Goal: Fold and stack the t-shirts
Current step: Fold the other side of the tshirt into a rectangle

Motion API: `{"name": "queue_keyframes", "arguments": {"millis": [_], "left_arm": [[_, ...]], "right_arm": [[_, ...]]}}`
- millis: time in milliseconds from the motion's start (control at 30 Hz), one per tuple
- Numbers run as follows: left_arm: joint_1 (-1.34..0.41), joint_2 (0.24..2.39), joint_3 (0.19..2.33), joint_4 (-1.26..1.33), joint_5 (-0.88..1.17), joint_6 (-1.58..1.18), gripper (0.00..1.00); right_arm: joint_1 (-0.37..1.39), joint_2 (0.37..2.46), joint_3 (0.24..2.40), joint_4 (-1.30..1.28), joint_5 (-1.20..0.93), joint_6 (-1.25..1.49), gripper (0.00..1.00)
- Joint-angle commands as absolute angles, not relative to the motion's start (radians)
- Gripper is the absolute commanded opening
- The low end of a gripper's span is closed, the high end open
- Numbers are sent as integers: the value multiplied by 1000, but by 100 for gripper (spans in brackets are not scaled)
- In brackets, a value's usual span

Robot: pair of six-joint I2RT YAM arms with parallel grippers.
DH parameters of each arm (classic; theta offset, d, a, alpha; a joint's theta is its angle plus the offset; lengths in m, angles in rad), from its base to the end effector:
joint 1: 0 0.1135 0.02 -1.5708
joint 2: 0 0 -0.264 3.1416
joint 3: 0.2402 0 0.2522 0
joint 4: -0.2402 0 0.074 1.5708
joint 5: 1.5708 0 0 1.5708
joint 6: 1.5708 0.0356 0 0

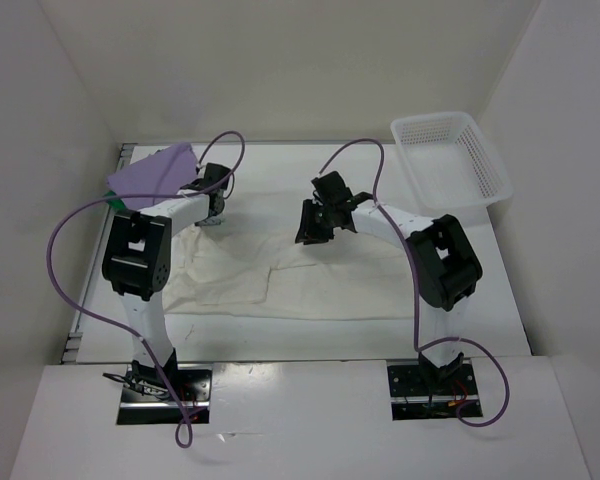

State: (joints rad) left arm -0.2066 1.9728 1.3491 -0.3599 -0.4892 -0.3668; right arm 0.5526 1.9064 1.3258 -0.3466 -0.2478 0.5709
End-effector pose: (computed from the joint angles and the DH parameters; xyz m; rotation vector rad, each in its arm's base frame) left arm 0.4102 -0.0689 0.1743 -0.3762 2.4009 0.3730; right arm 0.3442 0.2225 0.1918 -0.0850 2.6280 0.7434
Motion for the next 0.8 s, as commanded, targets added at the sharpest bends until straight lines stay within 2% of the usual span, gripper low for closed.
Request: {"name": "queue_keyframes", "arguments": {"millis": [0,433,767], "left_arm": [[-202,1931,1299,-310,-549,-365,33],[-202,1819,1255,-268,-604,-365,38],[-163,1842,1233,-261,-488,-365,38]], "right_arm": [[555,1917,1329,-285,-252,557,35],[546,1945,1310,-267,-270,566,37],[546,1945,1310,-267,-270,566,37]]}}
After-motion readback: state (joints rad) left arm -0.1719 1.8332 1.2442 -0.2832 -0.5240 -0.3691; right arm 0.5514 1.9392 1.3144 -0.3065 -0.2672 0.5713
